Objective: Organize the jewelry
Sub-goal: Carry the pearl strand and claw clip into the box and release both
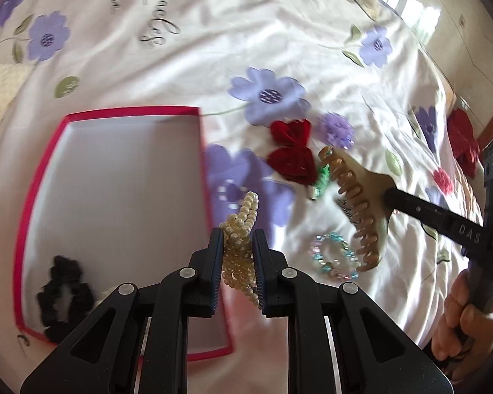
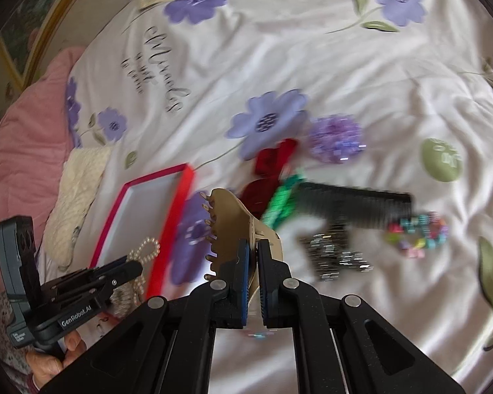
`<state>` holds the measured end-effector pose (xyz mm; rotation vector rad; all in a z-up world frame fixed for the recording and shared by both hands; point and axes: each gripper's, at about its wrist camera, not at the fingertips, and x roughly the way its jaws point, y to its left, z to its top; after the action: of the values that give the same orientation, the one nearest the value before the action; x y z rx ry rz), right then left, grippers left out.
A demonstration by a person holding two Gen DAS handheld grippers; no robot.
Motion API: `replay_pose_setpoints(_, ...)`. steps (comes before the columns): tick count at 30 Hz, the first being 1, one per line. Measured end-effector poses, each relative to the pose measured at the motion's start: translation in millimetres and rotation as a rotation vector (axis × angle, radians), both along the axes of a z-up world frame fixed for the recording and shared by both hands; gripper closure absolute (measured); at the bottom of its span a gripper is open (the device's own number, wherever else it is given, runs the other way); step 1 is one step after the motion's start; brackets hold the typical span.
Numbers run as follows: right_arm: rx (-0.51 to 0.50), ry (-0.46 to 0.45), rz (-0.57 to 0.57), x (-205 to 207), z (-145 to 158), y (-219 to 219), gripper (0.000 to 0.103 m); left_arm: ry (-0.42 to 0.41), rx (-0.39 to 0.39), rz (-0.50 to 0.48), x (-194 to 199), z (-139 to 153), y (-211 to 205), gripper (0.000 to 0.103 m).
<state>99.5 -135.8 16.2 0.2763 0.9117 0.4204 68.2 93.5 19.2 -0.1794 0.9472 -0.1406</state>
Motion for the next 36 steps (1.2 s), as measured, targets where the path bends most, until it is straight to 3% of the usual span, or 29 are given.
replay_pose_setpoints(15,0.008,-0.016,0.188,15.3,8.7,112.5,0.098,-0.016,-0.011,0.171,-5.8,0.9,93.9,0.087)
replay_pose_setpoints(26,-0.037,-0.010,0.229,65.3,-10.3,184.5,0.098,0.015,0.016,0.253,52.1,-19.5,148.4,0.087)
replay_pose_setpoints(36,-0.104,0.014,0.210,109.6,-36.6,212.4,0.098,0.064,0.058,0.284,104.0,-44.1,172.0,0.087)
